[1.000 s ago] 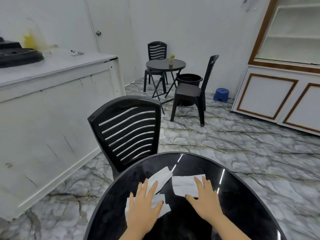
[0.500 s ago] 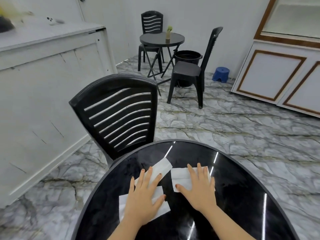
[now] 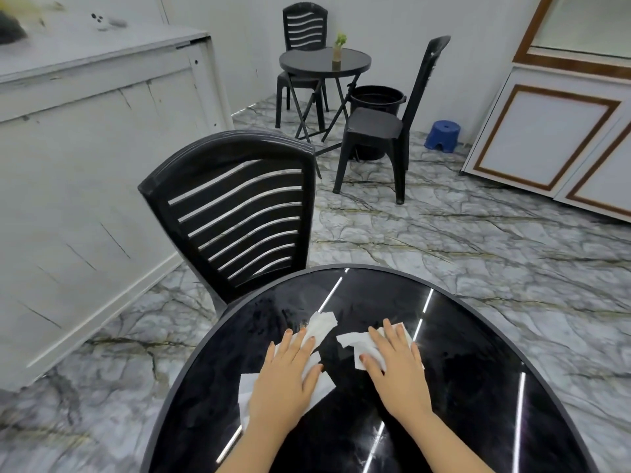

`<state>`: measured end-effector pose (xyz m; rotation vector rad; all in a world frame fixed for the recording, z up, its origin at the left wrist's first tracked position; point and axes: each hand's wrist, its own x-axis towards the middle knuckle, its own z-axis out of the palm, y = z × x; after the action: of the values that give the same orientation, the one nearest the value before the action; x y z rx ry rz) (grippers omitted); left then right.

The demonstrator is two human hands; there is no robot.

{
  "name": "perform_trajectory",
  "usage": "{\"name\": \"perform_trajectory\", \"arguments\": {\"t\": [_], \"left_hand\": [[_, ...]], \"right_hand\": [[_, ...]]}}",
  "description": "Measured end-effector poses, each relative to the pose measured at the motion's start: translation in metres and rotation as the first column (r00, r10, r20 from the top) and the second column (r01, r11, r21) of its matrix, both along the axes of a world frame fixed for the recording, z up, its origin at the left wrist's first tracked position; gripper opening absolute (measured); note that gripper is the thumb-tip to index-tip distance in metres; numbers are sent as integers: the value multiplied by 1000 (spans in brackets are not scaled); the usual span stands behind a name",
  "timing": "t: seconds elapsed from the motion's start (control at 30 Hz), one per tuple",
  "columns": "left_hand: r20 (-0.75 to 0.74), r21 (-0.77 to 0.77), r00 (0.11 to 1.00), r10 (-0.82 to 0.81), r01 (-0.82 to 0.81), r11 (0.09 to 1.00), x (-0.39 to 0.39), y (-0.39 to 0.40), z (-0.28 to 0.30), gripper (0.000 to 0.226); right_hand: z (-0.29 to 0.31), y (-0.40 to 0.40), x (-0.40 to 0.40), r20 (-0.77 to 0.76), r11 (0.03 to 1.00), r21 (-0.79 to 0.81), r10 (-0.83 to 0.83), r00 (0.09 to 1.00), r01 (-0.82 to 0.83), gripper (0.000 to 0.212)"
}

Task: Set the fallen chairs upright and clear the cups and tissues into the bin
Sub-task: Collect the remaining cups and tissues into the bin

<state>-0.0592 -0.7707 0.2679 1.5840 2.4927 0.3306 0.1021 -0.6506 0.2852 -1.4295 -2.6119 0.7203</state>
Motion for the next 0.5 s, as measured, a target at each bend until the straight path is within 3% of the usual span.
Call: {"name": "perform_trajectory", "arguments": {"t": [0.1, 0.3, 0.43, 0.5], "left_hand": [[47, 27, 999, 26, -27, 999, 7, -9, 3, 58], [153, 207, 985, 82, -113, 972, 23, -43, -10, 58], [259, 325, 964, 60, -145, 935, 36, -74, -8, 45], [264, 372, 961, 86, -184, 910, 45, -91, -3, 40]], "right_hand": [[-2, -11, 3, -73, 999, -37, 7, 997, -10, 45], [2, -43, 9, -255, 985, -169, -29, 967, -15, 39], [13, -72, 10, -413, 971, -234, -59, 909, -43, 47], [16, -84, 9, -432, 959, -267, -30, 901, -96, 39]]}}
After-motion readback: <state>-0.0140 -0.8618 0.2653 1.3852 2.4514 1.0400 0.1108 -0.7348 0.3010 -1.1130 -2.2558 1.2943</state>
